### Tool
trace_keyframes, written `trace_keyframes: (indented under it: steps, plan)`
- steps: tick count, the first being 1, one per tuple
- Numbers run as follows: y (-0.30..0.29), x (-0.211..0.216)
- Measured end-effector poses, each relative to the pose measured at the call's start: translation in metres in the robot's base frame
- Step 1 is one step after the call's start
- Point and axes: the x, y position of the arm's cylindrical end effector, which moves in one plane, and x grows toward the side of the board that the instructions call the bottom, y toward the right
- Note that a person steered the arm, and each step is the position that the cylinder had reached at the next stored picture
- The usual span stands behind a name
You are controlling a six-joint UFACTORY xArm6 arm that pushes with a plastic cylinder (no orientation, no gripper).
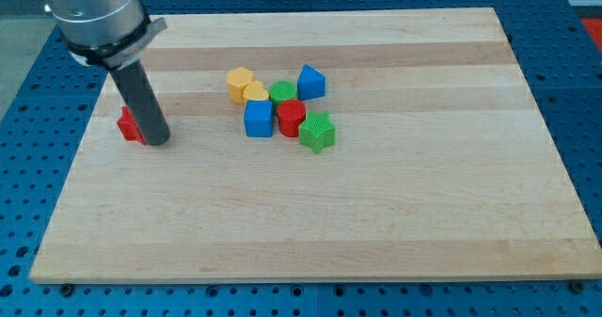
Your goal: Move your arm towards top center
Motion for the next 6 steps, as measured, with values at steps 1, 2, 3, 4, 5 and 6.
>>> trace_keyframes:
  steps: [1,2,3,4,5,6]
  plan:
    - [0.006,-0.008]
    - [0.039,-0.038]
    - [0.043,-0.086]
    - [0.052,-0.133]
    - [0.103,-0.146]
    - [0.138,-0.146]
